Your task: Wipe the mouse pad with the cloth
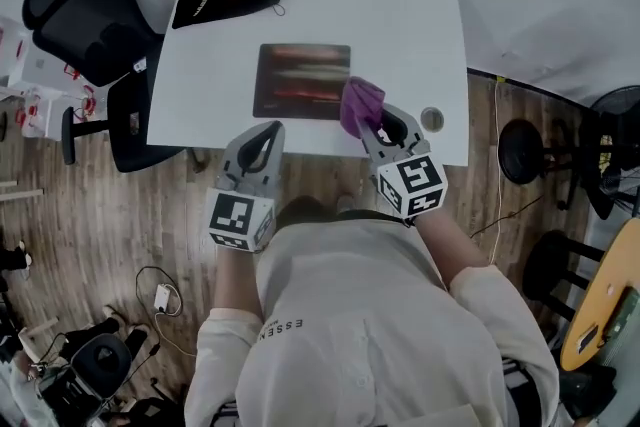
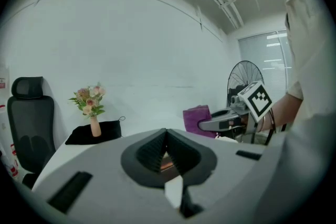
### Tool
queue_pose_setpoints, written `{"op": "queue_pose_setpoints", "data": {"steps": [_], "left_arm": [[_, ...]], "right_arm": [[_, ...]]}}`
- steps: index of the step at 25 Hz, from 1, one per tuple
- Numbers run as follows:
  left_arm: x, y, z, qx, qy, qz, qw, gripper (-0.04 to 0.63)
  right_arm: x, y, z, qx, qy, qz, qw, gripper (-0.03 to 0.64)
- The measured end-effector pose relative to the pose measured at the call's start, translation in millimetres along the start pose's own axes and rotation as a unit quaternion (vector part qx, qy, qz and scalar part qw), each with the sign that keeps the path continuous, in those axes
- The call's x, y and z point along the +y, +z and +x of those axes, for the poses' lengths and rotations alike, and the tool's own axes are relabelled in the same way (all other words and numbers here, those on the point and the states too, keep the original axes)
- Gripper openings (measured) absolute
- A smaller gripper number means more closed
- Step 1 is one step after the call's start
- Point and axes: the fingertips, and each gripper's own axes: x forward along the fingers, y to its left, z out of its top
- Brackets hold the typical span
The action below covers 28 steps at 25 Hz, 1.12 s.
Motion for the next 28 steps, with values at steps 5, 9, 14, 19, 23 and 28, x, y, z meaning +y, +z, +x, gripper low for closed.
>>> {"op": "queue_pose_setpoints", "data": {"steps": [5, 9, 14, 19, 23, 28], "left_arm": [[22.1, 4.0, 21.9, 0.001, -0.017, 0.01, 0.9998, 0.0], [56.6, 11.1, 42.0, -0.003, -0.03, 0.01, 0.9995, 0.0], [106.7, 10.9, 66.3, -0.002, -0.054, 0.014, 0.9984, 0.0], [158.3, 11.3, 73.6, -0.012, -0.066, 0.008, 0.9977, 0.0], [191.3, -2.9, 77.0, -0.011, -0.076, -0.008, 0.997, 0.0], [226.3, -19.4, 76.6, -0.007, -0.088, -0.02, 0.9959, 0.0]], "right_arm": [[-8.3, 4.0, 30.3, 0.016, -0.003, 0.012, 1.0, 0.092], [-12.7, 15.3, 60.6, 0.024, -0.013, 0.013, 1.0, 0.092], [-15.1, 19.0, 107.2, 0.053, -0.036, 0.036, 0.997, 0.092], [1.3, 16.1, 154.5, 0.1, -0.035, 0.046, 0.993, 0.092], [19.6, 3.0, 188.2, 0.145, -0.028, 0.046, 0.988, 0.092], [37.5, -15.6, 231.0, 0.206, -0.013, 0.055, 0.977, 0.092]]}}
